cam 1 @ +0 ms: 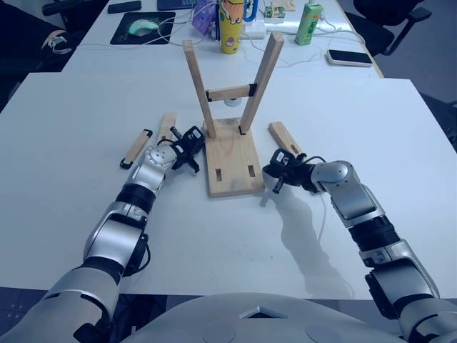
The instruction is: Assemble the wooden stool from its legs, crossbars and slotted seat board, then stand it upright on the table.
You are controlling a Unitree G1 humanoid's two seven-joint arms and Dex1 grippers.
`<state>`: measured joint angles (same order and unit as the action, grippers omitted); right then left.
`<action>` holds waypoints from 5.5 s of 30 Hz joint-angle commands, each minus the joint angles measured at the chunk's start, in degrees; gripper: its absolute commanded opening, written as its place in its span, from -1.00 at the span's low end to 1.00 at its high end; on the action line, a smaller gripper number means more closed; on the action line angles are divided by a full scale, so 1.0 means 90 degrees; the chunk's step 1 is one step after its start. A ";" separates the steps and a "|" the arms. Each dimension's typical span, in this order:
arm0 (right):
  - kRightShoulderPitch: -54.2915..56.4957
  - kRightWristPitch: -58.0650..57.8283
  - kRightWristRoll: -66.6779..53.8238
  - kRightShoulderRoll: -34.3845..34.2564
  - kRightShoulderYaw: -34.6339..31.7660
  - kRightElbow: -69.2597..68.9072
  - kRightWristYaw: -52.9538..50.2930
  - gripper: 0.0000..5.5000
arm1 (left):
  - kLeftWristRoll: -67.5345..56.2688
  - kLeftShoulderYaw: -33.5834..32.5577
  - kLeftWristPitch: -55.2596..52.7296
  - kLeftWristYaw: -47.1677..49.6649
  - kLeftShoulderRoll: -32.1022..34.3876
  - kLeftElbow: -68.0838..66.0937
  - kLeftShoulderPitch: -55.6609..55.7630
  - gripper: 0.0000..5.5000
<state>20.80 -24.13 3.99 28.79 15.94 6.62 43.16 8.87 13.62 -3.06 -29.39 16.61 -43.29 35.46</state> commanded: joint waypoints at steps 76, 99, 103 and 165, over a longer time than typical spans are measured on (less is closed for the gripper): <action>0.0024 -0.3368 -0.4790 -0.1782 -0.2899 -0.1631 -0.1121 -0.08 | -0.1762 -0.1173 0.0825 0.0186 0.0483 0.6034 -0.4454 -0.52; 0.0945 -0.3682 -0.7417 -0.3429 -0.4216 -0.0820 -0.3536 0.18 | -0.1478 -0.0208 0.0737 0.0359 -0.0514 0.5572 -0.3339 -0.52; 0.0910 -0.3682 -0.7311 -0.3326 -0.4002 -0.0848 -0.3502 -0.06 | -0.1442 -0.0217 0.0669 0.0392 -0.0487 0.5689 -0.3394 -0.52; 0.0367 0.0779 -0.3548 -0.1048 -0.3740 0.1966 -0.1550 -0.85 | -0.1720 -0.0469 0.0356 0.0410 -0.0468 0.5670 -0.3663 0.28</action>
<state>25.29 -17.19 -29.75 18.73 -18.68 23.46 29.47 -7.17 9.47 0.58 -25.95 12.06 7.07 2.66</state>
